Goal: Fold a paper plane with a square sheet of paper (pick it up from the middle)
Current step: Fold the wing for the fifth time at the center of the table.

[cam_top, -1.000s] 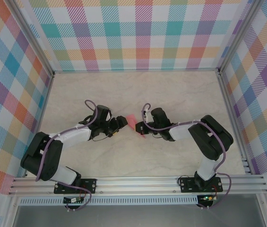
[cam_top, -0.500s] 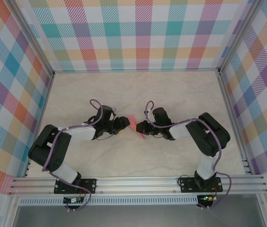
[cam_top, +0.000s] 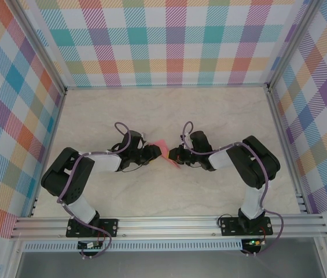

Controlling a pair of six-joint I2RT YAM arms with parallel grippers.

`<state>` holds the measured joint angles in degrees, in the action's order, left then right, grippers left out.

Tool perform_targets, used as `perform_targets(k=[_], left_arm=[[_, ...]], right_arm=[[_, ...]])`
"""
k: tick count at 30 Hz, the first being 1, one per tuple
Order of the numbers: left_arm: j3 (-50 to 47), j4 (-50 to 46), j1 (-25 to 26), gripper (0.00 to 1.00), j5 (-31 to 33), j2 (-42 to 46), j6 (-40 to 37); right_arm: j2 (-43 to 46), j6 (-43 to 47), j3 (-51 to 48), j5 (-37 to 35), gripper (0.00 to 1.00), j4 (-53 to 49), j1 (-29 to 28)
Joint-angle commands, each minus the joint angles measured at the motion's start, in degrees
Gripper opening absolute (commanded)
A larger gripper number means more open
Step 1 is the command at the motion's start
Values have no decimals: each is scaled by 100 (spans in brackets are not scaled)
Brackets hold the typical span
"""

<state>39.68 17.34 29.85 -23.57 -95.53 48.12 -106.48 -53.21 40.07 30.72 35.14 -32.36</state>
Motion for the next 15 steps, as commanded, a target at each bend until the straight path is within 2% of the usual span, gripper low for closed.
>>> perform_targets(k=[1,15], left_arm=[[187,267,74,40,-110,-112,-162],[360,435,100,38,-103,-305,-233]], right_arm=[[-99,-260,-83,101,6,301,59],[-189,-792,-258,186,7,559,230]])
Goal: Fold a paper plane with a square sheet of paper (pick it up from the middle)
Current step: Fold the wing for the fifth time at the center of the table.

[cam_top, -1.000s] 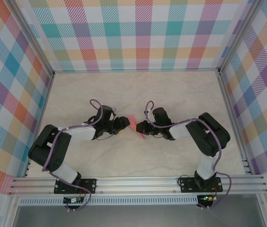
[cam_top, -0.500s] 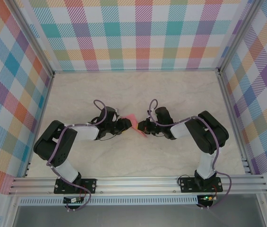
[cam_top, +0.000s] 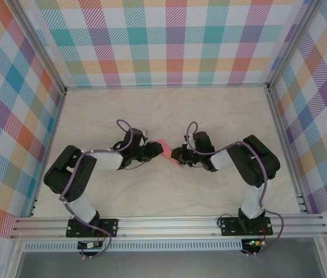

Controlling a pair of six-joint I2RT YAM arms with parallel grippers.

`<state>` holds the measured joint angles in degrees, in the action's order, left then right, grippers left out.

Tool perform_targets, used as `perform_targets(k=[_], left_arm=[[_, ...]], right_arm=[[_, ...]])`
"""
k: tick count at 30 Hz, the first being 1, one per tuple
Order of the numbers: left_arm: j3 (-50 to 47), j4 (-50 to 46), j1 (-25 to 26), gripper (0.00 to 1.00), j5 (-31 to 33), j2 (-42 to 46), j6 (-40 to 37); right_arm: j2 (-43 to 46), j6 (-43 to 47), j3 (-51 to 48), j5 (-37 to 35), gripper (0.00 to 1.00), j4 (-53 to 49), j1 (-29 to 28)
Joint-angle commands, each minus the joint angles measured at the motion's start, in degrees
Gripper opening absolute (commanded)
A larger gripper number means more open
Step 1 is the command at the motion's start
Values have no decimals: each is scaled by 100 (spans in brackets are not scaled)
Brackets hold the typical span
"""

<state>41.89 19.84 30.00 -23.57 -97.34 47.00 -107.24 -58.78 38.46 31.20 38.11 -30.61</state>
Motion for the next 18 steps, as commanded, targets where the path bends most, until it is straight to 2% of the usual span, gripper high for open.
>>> perform_targets(k=[1,18], left_arm=[[147,217,89,38,-113,-137,-118],[354,469,120,36,-285,-469,-143]], right_arm=[[-119,-276,-110,153,7,282,59],[-285,-673,-110,350,7,237,161]])
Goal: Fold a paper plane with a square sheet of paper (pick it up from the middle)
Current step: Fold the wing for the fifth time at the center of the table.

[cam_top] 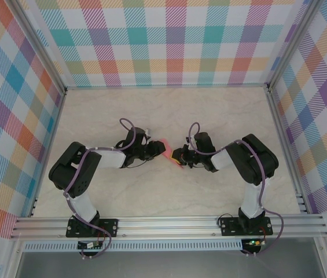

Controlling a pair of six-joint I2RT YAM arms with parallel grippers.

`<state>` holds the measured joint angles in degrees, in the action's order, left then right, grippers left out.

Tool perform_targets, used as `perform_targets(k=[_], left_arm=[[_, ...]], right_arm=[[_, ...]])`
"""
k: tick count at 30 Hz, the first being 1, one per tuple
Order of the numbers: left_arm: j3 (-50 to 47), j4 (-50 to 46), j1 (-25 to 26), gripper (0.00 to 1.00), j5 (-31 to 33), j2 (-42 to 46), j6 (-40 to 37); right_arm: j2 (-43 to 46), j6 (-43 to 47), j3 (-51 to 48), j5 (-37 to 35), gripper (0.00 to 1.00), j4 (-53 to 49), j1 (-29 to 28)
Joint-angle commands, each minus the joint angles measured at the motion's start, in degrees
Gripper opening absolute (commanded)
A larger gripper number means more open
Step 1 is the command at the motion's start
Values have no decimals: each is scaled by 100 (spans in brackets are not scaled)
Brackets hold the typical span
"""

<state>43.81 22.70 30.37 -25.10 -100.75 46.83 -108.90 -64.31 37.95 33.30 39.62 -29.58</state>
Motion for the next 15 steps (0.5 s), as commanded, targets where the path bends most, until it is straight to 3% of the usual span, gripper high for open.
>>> perform_targets(k=[1,15], left_arm=[[175,199,85,36,-157,-149,-128],[310,230,109,34,-245,-446,-132]], right_arm=[[-140,-130,-60,158,7,81,62],[-237,-69,16,247,8,-98,93]])
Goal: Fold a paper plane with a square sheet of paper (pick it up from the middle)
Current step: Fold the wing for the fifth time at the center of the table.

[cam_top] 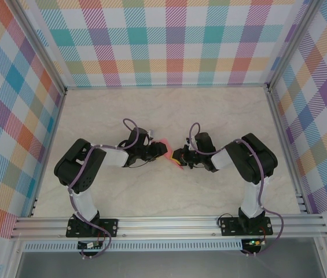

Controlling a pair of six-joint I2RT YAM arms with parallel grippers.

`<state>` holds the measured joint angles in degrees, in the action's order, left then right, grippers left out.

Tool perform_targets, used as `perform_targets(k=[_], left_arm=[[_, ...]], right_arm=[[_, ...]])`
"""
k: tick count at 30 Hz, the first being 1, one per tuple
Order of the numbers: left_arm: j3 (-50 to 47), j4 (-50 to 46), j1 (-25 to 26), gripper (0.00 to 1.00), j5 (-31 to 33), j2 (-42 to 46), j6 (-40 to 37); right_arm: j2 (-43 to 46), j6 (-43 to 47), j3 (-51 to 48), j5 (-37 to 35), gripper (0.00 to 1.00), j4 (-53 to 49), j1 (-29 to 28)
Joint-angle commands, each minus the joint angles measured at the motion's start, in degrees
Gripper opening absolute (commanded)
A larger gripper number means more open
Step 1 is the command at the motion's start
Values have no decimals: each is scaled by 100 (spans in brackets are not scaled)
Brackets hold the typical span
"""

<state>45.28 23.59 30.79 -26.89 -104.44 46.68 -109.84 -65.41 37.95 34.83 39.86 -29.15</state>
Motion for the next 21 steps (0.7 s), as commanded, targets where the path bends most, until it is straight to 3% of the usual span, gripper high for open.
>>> perform_targets(k=[1,21], left_arm=[[158,128,68,34,-46,-83,-123],[-97,468,77,34,-134,219,-260]], right_arm=[[-143,65,20,93,8,-155,49],[-204,285,202,68,10,-707,49]])
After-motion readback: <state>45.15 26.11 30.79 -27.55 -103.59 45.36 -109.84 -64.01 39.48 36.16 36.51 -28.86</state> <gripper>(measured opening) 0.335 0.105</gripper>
